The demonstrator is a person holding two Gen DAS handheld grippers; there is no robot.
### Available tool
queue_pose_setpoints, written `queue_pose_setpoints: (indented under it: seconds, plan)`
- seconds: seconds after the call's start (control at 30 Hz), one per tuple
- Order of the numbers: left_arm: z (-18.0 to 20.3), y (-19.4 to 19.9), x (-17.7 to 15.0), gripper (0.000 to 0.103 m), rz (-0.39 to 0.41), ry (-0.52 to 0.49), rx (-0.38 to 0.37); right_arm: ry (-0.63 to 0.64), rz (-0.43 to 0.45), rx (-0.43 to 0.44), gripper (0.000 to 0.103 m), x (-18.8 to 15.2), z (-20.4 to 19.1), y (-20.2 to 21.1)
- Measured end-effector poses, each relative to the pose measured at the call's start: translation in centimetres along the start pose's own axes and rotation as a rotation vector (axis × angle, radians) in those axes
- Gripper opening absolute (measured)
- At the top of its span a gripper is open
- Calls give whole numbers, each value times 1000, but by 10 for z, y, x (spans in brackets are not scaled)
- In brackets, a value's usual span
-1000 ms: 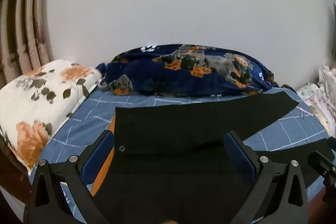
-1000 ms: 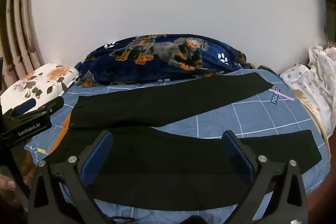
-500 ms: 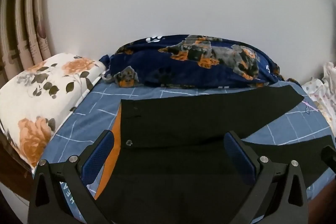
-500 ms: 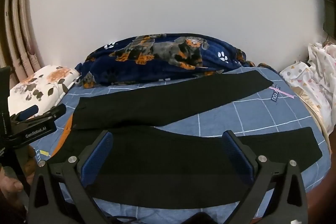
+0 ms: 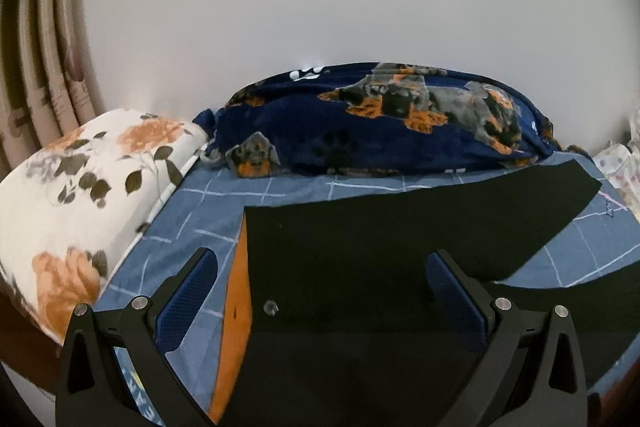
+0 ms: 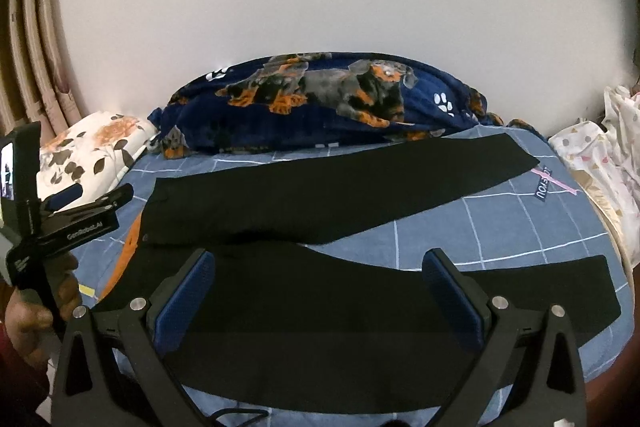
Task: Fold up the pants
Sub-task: 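Lower the left gripper onto the waistband of the black pants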
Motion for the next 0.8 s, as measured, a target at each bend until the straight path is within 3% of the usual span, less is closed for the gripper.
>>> queue_pose_setpoints:
  seconds: [0.4,0.63,0.73,0.8]
  plan:
    - [-19,-35,5,103,-1,-33,2,-10,-64,18,103,-13,-10,-25]
    - [-22,-41,5,103,44,-60,-14,15,-95,36,103,-18,-24,-36]
    - [-25,-48,2,103,18,-59,-41,17,-111,44,103,-21,-27,-41]
    - [-24,-58,-3,103,-45,-61,-93,15,-118,49,103,-23,-30,-44]
Point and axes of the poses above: each gripper's, at about its wrist camera, not at the fingertips, and y roughly against the way its jaws point, z to its right, x to its top, the point moved 8 cm from there along -y, roughly the way its jaws point, and after that the axes turned 8 degrees about z, right-handed, at the moved point
